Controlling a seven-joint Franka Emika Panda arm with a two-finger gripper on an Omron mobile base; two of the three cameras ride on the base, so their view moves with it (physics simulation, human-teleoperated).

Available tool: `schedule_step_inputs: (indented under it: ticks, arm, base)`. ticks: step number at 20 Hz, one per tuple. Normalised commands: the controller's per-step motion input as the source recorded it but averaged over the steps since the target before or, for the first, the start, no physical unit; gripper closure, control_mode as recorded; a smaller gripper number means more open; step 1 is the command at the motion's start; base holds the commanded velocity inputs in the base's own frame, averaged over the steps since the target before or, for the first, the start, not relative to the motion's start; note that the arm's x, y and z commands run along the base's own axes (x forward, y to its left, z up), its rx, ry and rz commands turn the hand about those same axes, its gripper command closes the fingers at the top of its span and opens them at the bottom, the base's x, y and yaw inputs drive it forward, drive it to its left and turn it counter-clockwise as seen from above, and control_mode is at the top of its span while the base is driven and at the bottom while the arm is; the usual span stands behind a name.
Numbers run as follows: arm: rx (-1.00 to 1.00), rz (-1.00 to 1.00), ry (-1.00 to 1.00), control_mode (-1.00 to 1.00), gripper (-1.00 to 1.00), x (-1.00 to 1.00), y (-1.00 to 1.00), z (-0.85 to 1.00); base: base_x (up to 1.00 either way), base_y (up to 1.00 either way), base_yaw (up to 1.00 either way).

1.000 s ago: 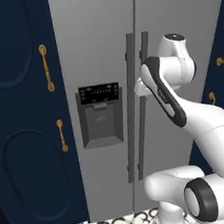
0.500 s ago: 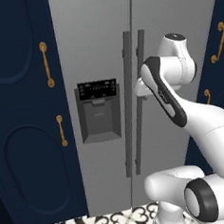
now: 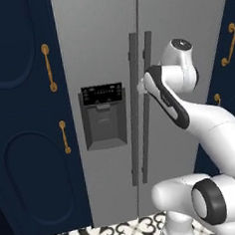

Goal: Take the strawberry from the fridge and place it on top of the pancake, located on the dining counter.

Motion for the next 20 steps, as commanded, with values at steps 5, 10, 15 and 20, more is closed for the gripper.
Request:
schedule_step_inputs:
  ticks: [5, 10, 15, 20]
  arm:
    - [0.0, 0.0, -0.06, -1.0, -1.0, 0.88, -0.31, -0.03]
    - [0.0, 0.0, 0.0, -1.0, -1.0, 0.46, 0.0, 0.0]
    - [0.0, 0.0, -0.01, -1.0, -1.0, 0.6, -0.12, 0.0]
    - [0.0, -0.03, 0.0, -1.0, -1.0, 0.46, 0.0, 0.0]
  base:
    - [0.0, 0.0, 0.0]
    - [0.0, 0.0, 0.0]
    - [0.0, 0.0, 0.0]
    - [0.0, 0.0, 0.0]
